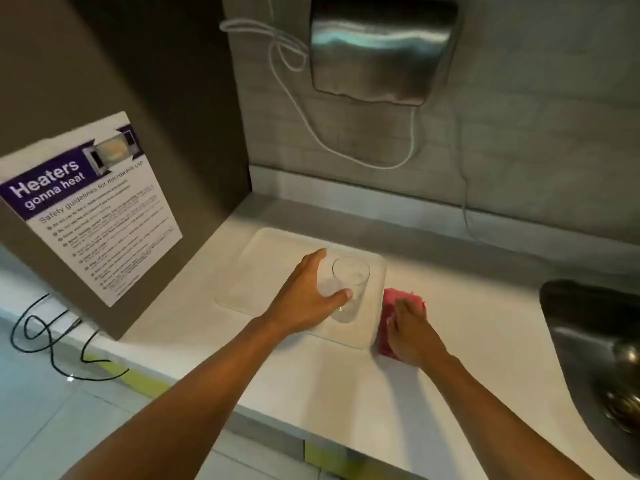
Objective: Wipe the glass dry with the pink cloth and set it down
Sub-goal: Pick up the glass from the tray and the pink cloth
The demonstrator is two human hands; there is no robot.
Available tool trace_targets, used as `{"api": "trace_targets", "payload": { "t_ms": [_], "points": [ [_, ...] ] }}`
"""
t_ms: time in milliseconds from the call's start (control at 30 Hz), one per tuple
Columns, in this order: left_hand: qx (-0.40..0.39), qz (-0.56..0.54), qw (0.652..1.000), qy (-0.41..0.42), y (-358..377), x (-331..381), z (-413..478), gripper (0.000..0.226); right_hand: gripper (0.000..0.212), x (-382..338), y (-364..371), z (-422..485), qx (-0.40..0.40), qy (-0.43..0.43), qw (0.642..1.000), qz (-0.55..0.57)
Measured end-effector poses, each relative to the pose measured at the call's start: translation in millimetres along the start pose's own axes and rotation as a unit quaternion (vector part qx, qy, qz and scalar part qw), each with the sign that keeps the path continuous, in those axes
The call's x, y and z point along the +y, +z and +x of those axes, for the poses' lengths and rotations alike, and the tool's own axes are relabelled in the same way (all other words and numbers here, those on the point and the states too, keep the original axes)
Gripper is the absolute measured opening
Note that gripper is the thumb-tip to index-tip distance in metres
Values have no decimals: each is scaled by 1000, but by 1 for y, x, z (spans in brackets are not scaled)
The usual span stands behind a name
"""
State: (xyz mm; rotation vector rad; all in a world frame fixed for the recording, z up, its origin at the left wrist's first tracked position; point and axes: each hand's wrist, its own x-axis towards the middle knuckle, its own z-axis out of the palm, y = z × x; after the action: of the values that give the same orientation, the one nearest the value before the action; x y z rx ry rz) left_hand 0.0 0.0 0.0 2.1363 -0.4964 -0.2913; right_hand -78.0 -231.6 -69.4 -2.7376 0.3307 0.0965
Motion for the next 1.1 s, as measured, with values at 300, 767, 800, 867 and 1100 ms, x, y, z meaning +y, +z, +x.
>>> {"api": "trace_targets", "payload": {
  "t_ms": [300, 767, 800, 867, 1100],
  "points": [
    [56, -62, 994, -70, 36, -19, 16, 97, 45, 20, 37, 11, 118, 21, 988, 95],
    [110, -119, 986, -43, 62, -27, 31, 72, 65, 38, 33, 21, 84, 46, 986, 138],
    [103, -120, 987, -41, 62, -28, 33, 72, 63, 37, 35, 20, 94, 41, 987, 126],
    [85, -119, 989, -37, 62, -32, 37, 73, 54, 34, 40, 20, 124, 22, 985, 121],
    [152, -211, 962, -79, 69, -41, 65, 57, 28, 33, 21, 17, 97, 107, 881, 451]
  ]
}}
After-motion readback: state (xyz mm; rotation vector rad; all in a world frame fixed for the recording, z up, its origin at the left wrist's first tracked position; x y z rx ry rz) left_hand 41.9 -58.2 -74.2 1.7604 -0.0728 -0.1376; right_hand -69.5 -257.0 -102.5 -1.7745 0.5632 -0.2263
